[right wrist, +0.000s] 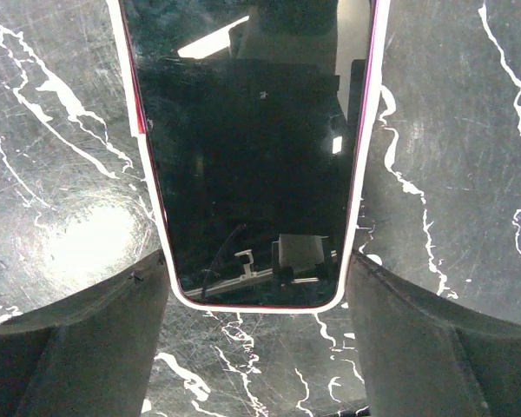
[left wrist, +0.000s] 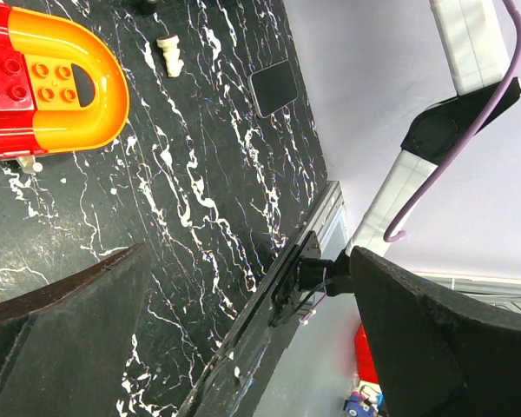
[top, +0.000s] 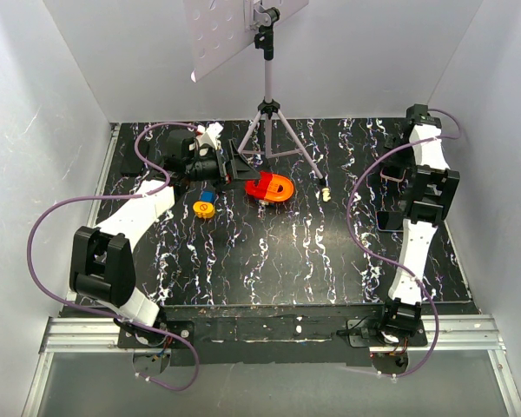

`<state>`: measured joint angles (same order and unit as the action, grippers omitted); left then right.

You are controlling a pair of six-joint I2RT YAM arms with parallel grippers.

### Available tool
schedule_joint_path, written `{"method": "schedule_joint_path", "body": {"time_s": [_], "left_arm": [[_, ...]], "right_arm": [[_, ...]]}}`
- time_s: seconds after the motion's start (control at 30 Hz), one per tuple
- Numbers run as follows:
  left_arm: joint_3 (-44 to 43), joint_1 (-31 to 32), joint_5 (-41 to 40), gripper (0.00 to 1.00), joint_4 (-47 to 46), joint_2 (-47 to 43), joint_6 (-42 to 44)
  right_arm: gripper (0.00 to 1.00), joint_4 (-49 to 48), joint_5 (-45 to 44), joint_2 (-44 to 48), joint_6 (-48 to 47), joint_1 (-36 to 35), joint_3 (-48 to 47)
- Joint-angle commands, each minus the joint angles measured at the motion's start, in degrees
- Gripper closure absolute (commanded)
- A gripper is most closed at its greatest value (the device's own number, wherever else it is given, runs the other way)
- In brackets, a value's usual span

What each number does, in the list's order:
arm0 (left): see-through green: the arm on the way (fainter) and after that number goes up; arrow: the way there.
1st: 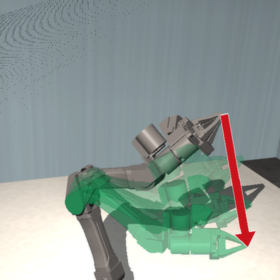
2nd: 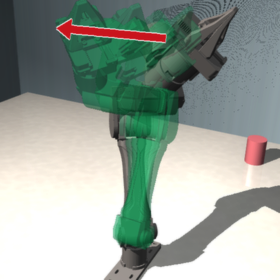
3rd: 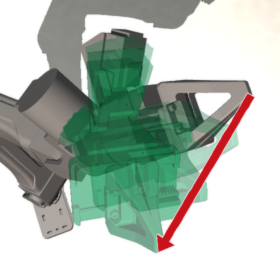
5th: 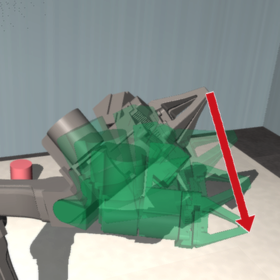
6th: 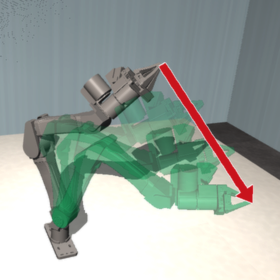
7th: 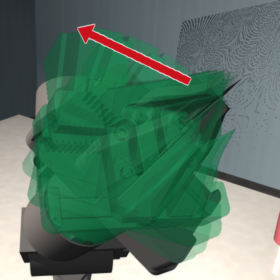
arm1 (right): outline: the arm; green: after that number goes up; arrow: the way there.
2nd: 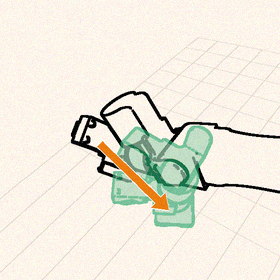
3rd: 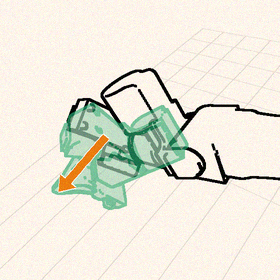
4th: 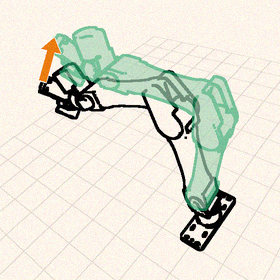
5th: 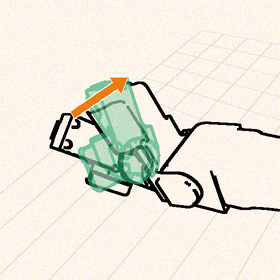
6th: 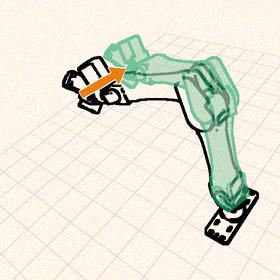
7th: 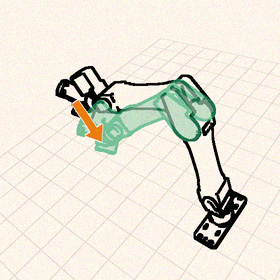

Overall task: Take the phone out of the phone case
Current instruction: Pick up the phone at the center of the board.

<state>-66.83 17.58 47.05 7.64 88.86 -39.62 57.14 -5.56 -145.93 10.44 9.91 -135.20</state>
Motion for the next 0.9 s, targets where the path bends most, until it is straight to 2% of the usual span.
{"method": "schedule_joint_path", "body": {"time_s": [0.0, 0.07, 0.17, 0.27, 0.4, 0.57, 0.63, 0.7, 0.87], "left_arm": [[0.6, 0.0, 0.8, 0.02, -1.0, -0.7, 0.5], [0.6, 0.0, 0.6, 0.02, -1.0, -0.7, 0.7], [0.6, 0.0, 0.3, 0.02, -1.0, -0.5, 0.7], [0.6, 0.0, 0.3, 0.02, -1.0, -0.8, 0.8], [0.6, -0.1, 0.0, 0.02, -1.0, -1.8, 1.0], [0.4, 0.0, -0.9, 0.02, 0.1, -3.0, 2.0], [0.4, -0.1, -0.7, 0.02, 0.1, -3.0, 1.8], [0.5, 0.0, -0.7, 0.02, 0.0, -3.3, 1.8], [0.4, 0.0, -0.9, 0.0, 0.0, -4.0, 1.9]], "right_arm": [[0.24, 1.1, 7.0, -0.4, -0.5, 0.0, -0.5], [0.37, 2.2, 7.1, -1.1, 0.0, 0.0, -1.6], [0.5, 4.2, 7.1, -0.3, 1.1, -0.1, -2.4], [0.53, 4.7, 7.8, 3.5, 2.4, -0.9, 1.0], [0.53, 4.8, 9.4, 9.8, 4.8, -2.8, 10.1], [0.48, 3.0, 9.4, 17.5, 7.6, -7.9, 25.3], [0.35, 1.1, 9.3, 20.1, 8.9, -9.8, 29.4], [0.22, 0.2, 8.6, 19.9, 10.3, -11.4, 30.3], [0.17, 3.0, 4.2, 15.8, 12.8, -12.4, 24.5]]}}
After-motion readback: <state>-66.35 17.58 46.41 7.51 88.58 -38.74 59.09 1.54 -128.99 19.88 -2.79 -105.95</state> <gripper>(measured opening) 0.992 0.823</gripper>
